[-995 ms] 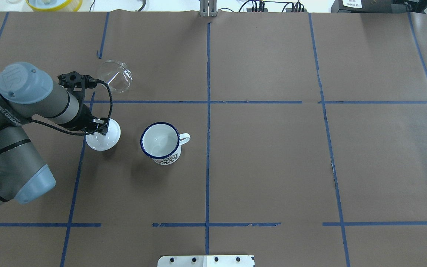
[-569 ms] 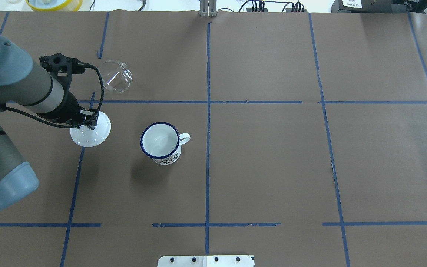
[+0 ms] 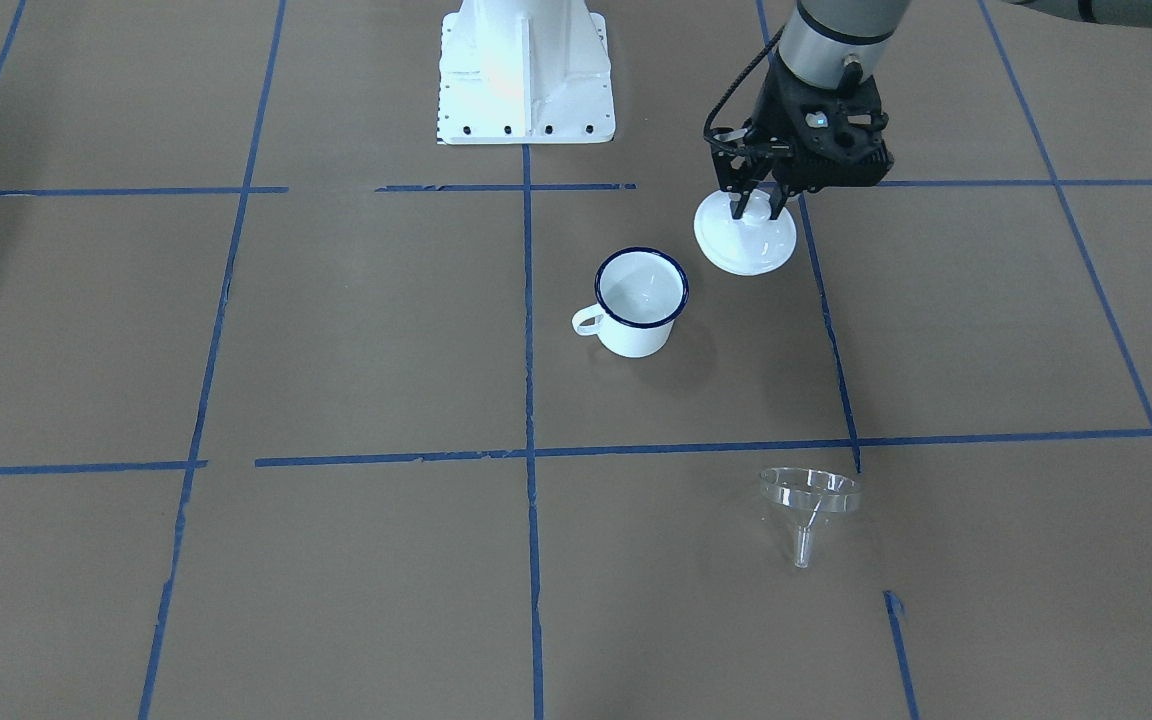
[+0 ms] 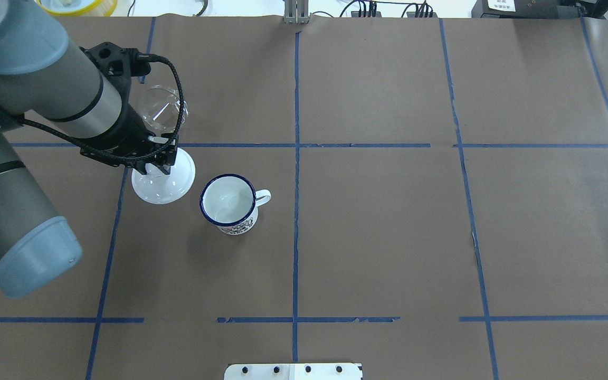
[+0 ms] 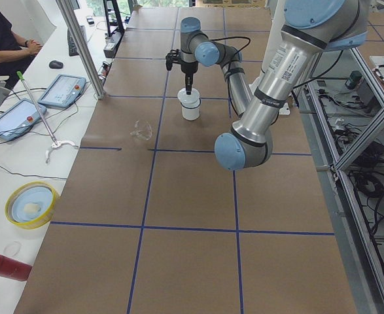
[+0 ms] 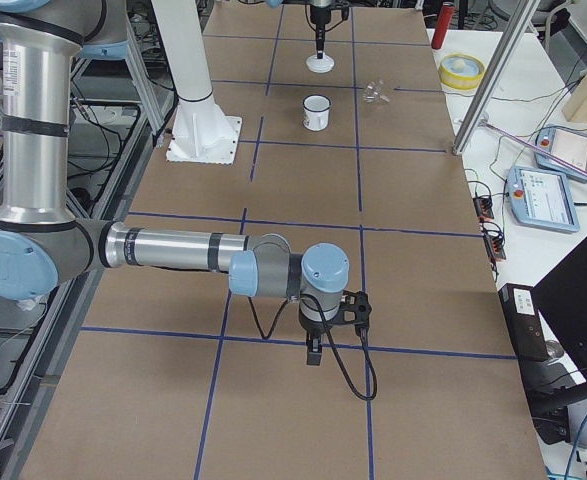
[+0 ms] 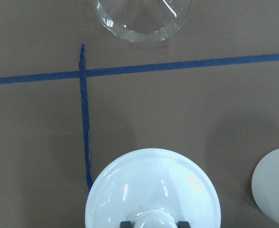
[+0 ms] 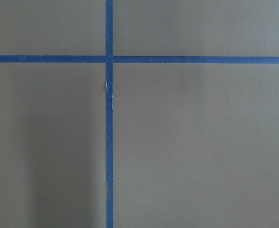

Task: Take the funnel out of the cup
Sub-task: 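Lift the lid and carry it over the white mug with the left gripper, then lower the lid onto the mug's opening with the left gripper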

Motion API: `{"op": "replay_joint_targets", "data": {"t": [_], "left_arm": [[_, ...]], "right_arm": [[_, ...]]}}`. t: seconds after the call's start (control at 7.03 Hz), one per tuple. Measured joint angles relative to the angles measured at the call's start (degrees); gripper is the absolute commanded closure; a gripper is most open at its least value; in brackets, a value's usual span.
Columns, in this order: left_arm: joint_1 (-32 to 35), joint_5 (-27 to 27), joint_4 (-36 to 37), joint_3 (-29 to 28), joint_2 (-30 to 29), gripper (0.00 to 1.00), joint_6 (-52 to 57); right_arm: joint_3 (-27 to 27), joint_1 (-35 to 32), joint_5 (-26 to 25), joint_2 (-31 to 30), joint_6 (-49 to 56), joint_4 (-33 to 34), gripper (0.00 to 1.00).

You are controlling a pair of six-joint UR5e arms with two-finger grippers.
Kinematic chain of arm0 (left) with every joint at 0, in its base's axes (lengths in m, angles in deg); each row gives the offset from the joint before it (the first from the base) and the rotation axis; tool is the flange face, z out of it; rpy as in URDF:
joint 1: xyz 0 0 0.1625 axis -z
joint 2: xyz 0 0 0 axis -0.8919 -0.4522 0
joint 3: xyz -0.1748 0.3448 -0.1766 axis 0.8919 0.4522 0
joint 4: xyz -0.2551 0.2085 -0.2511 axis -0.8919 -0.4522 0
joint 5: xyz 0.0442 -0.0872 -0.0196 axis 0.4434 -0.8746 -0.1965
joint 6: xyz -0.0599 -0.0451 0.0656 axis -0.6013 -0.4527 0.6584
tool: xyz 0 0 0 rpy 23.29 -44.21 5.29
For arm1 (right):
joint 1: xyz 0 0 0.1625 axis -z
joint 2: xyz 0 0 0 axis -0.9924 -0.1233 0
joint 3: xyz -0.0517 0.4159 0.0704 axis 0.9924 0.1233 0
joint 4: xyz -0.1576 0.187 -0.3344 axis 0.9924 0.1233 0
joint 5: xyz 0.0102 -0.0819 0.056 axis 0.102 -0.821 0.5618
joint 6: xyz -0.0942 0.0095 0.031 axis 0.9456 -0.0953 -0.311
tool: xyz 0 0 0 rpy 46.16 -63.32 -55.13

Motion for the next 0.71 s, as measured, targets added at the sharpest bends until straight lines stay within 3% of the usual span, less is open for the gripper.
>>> {"op": "replay_joint_targets", "data": {"t": [0.28,0.71], "left_arm": [[-4.5,0.8,-0.9,-6.7,-5.7,1.0,-4.7],[-7.7,4.3,-5.7,-12.6,-6.9,1.0,-7.6]], "right_arm": [[0.0,0.0,0.0,0.0,0.0,0.0,0.0],[0.0,0.0,0.0,0.0,0.0,0.0,0.0]]}}
